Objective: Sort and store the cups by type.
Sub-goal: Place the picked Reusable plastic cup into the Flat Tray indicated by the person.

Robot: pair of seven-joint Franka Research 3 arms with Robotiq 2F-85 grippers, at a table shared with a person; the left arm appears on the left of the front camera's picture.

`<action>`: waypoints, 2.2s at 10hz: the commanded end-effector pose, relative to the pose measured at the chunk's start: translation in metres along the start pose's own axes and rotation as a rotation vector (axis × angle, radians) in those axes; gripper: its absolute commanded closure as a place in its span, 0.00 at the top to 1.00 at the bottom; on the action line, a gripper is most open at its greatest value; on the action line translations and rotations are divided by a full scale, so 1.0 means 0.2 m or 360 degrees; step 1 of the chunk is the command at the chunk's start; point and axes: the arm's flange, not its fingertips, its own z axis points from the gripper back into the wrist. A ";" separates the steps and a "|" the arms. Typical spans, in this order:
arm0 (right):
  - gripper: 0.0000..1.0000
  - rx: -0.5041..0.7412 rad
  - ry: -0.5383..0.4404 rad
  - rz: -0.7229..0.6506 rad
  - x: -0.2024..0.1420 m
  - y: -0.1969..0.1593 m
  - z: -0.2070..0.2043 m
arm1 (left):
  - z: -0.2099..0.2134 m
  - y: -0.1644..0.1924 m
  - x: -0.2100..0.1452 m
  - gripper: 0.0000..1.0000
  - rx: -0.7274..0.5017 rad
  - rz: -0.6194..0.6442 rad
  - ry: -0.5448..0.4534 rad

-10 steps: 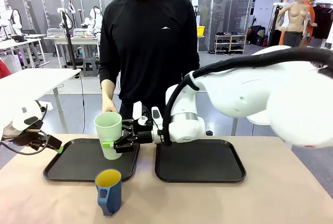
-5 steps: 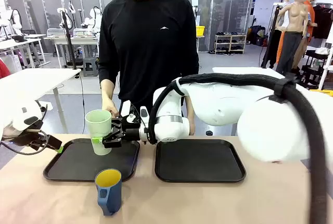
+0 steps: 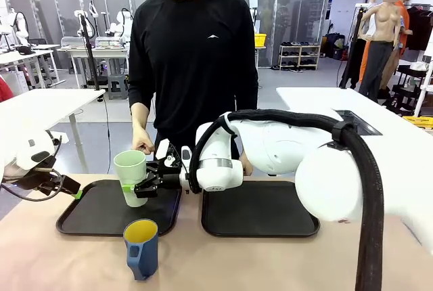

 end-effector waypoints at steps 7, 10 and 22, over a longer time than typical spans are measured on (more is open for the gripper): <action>1.00 -0.0042 0.0082 -0.0079 -0.11 -0.03 -0.02 | 0.00 0.00 0.00 1.00 0.0000 0.0001 -0.0004; 1.00 -0.0081 0.0138 -0.0063 -0.08 -0.03 0.02 | 0.00 0.00 0.00 1.00 0.0000 0.0001 -0.0004; 1.00 -0.0175 0.0190 -0.0110 -0.09 0.02 0.26 | 0.00 0.00 0.00 1.00 0.0000 0.0001 -0.0004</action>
